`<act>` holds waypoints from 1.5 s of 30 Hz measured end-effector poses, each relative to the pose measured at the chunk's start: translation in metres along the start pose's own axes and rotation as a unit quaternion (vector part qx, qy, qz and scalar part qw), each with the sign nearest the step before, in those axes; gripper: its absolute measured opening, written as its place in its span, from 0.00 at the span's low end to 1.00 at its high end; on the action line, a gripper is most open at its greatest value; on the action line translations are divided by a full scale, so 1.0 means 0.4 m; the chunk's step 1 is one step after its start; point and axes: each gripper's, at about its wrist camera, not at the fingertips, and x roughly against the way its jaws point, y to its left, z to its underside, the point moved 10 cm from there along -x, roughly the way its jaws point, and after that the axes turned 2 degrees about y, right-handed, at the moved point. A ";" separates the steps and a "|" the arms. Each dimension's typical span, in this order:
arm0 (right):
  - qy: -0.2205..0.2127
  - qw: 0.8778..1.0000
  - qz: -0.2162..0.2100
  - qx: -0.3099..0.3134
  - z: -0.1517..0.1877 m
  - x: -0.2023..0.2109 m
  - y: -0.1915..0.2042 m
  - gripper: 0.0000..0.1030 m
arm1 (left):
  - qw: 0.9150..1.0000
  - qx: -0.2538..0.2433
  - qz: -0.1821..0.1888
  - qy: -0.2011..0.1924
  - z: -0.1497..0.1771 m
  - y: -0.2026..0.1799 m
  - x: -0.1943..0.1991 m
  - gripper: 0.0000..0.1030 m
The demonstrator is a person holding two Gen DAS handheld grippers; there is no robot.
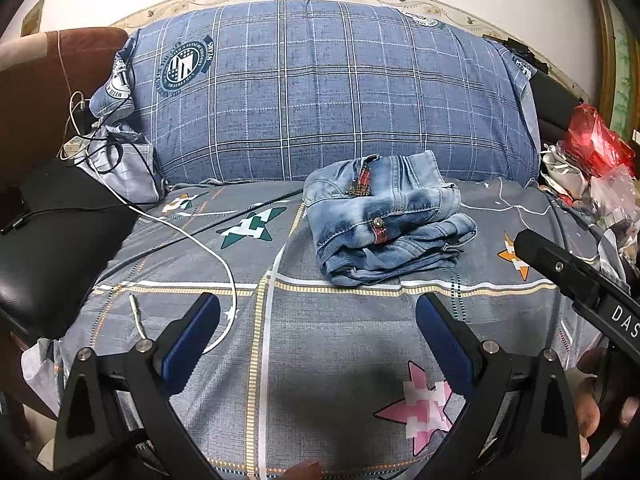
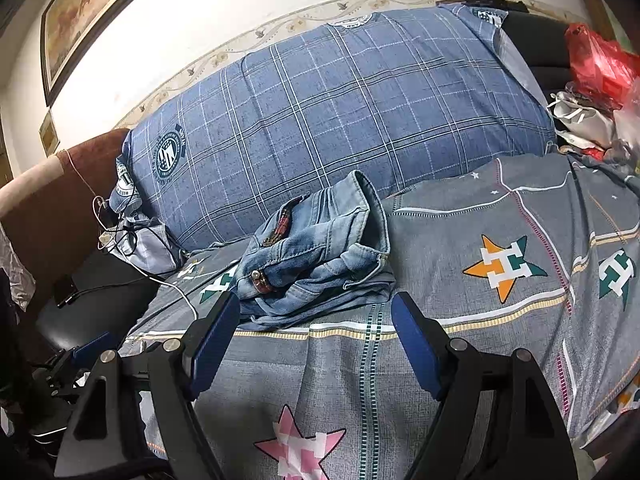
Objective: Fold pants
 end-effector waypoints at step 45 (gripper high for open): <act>0.014 1.000 -0.015 -0.006 0.001 -0.025 -0.004 0.76 | 1.000 0.014 0.005 0.018 0.001 0.010 -0.026 0.97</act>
